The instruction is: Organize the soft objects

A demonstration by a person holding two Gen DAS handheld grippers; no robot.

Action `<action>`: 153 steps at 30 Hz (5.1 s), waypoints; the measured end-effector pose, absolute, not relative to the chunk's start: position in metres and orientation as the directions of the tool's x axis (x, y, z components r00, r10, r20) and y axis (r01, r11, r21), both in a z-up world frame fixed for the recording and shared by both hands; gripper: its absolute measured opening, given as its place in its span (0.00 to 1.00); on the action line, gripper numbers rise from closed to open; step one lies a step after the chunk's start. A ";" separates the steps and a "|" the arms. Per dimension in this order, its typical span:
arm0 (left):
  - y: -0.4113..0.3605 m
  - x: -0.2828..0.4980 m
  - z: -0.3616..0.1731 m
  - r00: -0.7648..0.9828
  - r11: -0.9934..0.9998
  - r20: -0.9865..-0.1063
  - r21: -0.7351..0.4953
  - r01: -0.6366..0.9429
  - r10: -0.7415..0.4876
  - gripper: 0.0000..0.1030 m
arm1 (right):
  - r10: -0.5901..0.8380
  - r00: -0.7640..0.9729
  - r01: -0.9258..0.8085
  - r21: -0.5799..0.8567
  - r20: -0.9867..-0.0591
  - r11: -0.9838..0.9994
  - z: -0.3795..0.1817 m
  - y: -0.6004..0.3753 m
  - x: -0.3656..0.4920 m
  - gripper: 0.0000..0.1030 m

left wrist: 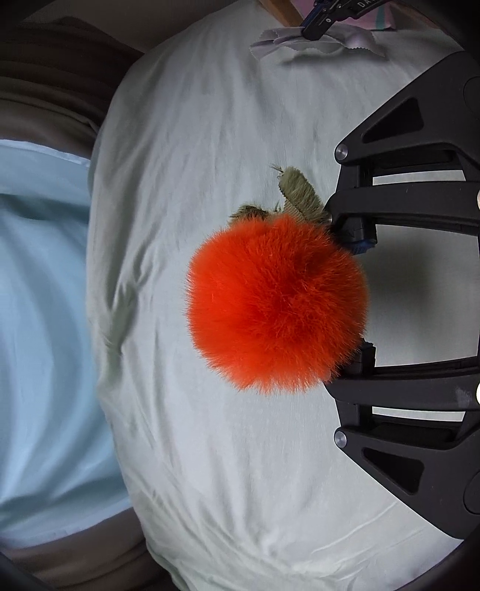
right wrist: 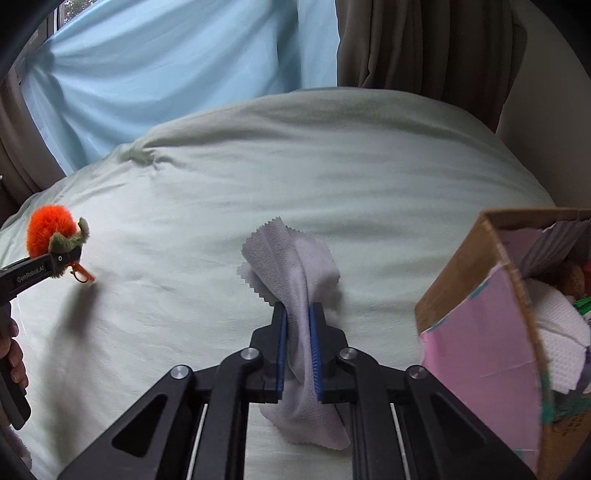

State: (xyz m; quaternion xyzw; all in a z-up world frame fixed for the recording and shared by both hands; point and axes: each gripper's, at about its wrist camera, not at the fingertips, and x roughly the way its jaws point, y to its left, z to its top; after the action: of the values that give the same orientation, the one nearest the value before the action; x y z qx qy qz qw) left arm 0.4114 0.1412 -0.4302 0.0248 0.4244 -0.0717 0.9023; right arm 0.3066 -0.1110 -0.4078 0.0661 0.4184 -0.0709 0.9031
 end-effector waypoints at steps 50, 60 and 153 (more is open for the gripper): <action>-0.239 0.235 -0.249 0.528 0.960 -0.820 -0.089 0.264 -0.221 0.29 | 0.055 0.639 0.110 0.162 -0.767 0.981 -0.183 -0.397 0.179 0.10; -0.282 0.262 -0.340 0.361 0.956 -0.921 -0.038 0.291 -0.147 0.29 | 0.143 0.540 0.085 0.223 -0.830 0.971 -0.259 -0.419 0.217 0.10; -0.028 -0.012 -0.007 0.884 0.995 -0.458 -0.030 0.092 -0.096 1.00 | -0.009 0.871 0.025 0.026 -0.492 0.999 0.021 -0.225 -0.004 1.00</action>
State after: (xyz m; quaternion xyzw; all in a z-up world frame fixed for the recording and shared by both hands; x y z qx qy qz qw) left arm -0.0120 -0.0283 -0.0065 -0.0039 0.2364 -0.0483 0.9705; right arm -0.0043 -0.2254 0.0206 0.0157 0.2541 -0.0087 0.9670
